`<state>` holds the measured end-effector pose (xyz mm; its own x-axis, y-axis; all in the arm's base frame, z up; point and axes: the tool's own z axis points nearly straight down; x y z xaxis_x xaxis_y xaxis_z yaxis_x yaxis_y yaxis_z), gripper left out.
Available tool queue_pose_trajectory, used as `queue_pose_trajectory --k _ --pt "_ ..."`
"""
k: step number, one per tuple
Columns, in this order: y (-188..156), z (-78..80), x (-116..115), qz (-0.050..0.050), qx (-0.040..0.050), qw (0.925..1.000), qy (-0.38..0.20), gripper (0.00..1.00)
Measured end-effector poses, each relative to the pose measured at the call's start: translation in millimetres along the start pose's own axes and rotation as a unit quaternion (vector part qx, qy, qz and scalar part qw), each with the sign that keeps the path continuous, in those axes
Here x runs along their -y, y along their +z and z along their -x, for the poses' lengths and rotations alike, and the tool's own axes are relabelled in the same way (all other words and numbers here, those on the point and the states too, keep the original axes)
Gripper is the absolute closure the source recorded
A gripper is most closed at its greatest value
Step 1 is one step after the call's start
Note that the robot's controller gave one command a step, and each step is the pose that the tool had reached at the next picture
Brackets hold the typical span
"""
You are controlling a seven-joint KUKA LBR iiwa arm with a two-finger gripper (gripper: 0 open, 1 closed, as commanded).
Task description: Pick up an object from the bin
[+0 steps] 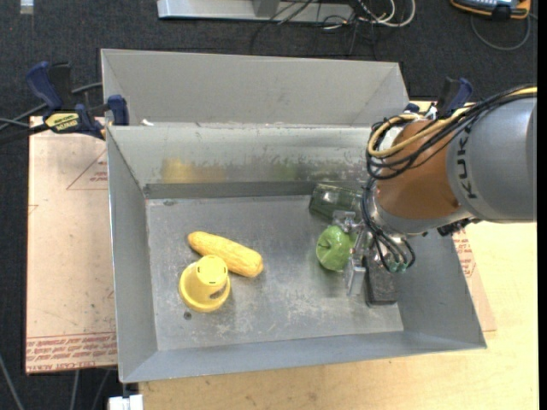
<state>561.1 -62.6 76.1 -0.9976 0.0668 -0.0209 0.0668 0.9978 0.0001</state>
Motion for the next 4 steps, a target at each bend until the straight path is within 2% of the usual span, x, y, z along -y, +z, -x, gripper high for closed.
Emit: queue_pose_trajectory --k 2,4 --pt "-17 -1.4 0 0.0 -0.0024 1.0 0.0 1.0" --pt "-29 -0.4 0 0.0 -0.001 1.0 0.0 1.0"
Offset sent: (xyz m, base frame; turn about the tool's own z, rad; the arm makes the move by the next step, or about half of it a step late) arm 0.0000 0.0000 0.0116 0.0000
